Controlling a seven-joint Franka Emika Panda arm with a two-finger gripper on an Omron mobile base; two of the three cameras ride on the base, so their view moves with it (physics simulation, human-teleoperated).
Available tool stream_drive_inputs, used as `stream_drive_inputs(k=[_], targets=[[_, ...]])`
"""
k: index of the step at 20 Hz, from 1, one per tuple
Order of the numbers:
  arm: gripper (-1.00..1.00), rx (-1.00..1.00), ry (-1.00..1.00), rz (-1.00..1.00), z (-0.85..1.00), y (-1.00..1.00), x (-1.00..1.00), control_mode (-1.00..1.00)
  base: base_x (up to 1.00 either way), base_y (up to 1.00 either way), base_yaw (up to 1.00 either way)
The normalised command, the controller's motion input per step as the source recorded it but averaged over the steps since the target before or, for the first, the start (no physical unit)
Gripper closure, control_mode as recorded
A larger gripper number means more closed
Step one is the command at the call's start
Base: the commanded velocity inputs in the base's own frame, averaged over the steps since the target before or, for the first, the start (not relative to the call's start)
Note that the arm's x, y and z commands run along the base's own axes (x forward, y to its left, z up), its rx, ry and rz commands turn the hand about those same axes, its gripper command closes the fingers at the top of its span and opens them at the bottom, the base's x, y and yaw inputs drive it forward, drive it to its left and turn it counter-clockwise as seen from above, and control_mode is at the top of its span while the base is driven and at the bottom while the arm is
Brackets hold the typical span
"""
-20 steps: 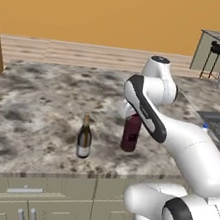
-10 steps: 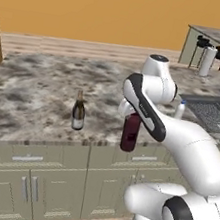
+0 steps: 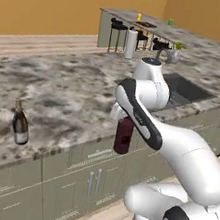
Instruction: Place the drinks on the dining counter in a tight cluster.
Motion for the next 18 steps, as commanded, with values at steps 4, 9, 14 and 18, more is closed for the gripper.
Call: stream_drive_inputs(k=[4,9,14,18], targets=[[1.00,0.00,0.00,0.00,0.00,0.00,0.00,1.00,-0.03,0.00,-0.76],[1.00,0.00,0.00,0.00,0.00,0.00,0.00,1.00,0.00,-0.04,-0.78],[1.00,0.00,0.00,0.00,0.00,0.00,0.00,1.00,0.00,-0.11,-0.79],[1.00,0.00,0.00,0.00,0.00,0.00,0.00,1.00,0.10,-0.21,-0.67]])
